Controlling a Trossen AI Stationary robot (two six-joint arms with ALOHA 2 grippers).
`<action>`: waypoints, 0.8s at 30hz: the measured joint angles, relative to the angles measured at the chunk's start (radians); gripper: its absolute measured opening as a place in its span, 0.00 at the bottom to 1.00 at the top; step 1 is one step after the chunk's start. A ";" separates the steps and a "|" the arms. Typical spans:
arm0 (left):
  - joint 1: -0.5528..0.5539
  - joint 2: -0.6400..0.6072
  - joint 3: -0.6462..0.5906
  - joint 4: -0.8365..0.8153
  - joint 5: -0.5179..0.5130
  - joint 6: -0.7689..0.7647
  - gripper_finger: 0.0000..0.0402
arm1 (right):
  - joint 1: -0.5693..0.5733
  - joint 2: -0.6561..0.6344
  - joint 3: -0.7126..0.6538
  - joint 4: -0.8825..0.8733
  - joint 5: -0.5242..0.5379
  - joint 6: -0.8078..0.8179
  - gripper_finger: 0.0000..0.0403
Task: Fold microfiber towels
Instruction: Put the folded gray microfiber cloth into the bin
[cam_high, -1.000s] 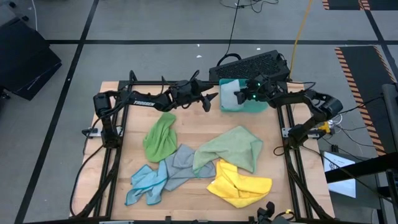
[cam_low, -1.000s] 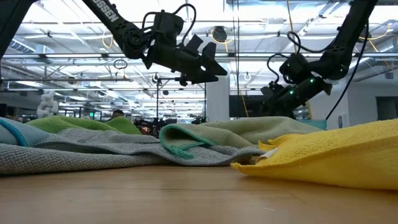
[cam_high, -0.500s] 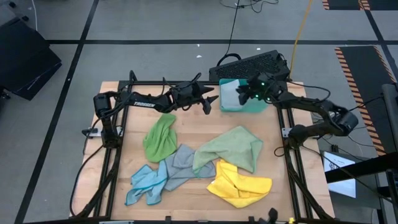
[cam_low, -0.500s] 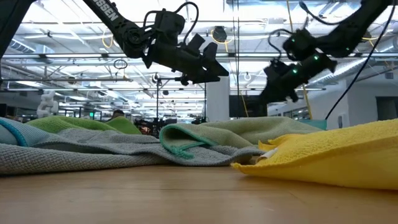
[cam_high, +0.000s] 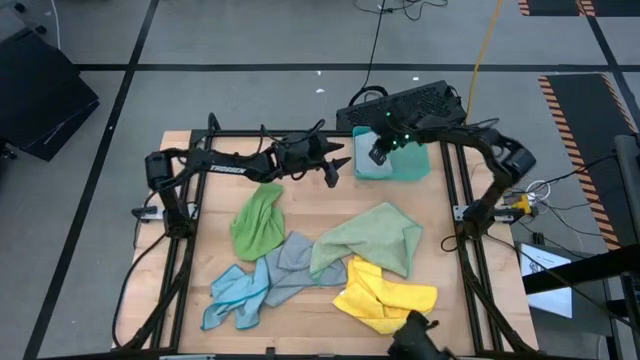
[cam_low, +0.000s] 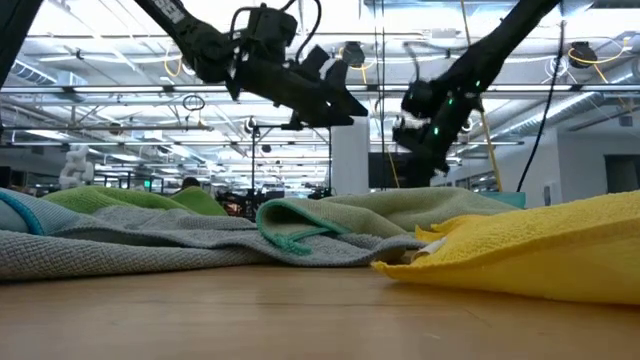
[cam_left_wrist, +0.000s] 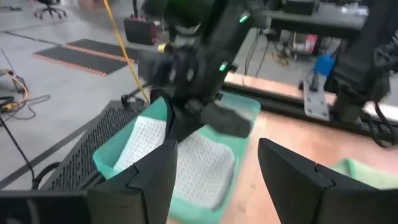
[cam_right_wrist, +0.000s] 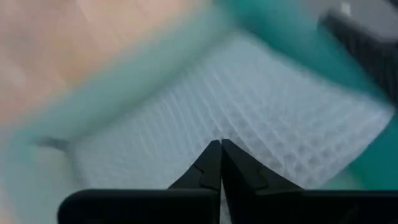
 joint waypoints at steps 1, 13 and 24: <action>-0.003 -0.008 0.000 -0.012 0.000 0.008 0.56 | 0.000 0.024 0.000 -0.001 0.032 0.000 0.01; -0.039 -0.039 0.000 -0.107 -0.002 0.023 0.56 | 0.007 0.049 0.000 0.028 0.011 0.015 0.00; -0.044 -0.038 -0.001 -0.157 -0.003 0.037 0.56 | 0.006 -0.175 -0.051 -0.064 0.197 0.001 0.00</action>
